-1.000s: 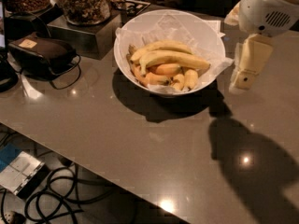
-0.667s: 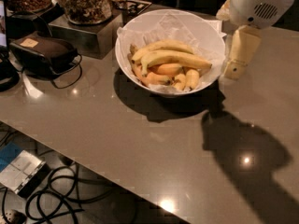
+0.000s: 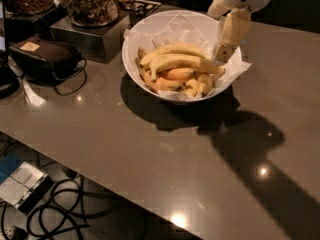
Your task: Pick banana from white bowl
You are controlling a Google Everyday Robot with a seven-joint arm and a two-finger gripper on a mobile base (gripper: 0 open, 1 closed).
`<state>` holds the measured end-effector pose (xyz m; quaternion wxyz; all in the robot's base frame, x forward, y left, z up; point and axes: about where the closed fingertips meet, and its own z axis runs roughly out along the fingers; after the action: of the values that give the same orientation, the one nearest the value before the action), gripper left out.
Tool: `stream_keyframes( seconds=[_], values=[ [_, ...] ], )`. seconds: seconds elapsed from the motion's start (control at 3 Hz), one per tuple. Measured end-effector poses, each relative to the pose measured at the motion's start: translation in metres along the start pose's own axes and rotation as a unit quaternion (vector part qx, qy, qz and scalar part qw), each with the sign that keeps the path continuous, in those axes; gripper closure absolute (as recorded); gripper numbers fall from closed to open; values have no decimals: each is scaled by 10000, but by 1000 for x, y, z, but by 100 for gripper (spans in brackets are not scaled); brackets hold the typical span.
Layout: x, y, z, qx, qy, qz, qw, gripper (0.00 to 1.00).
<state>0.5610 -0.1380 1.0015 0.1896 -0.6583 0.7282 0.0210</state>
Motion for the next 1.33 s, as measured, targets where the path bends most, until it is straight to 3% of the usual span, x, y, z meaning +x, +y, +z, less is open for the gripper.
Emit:
stream_keyframes(
  seconds=[0.33, 1.33],
  values=[
    [-10, -14, 11, -90, -73, -48, 9999, 41],
    [-24, -34, 58, -513, -114, -83, 9986, 45]
  ],
)
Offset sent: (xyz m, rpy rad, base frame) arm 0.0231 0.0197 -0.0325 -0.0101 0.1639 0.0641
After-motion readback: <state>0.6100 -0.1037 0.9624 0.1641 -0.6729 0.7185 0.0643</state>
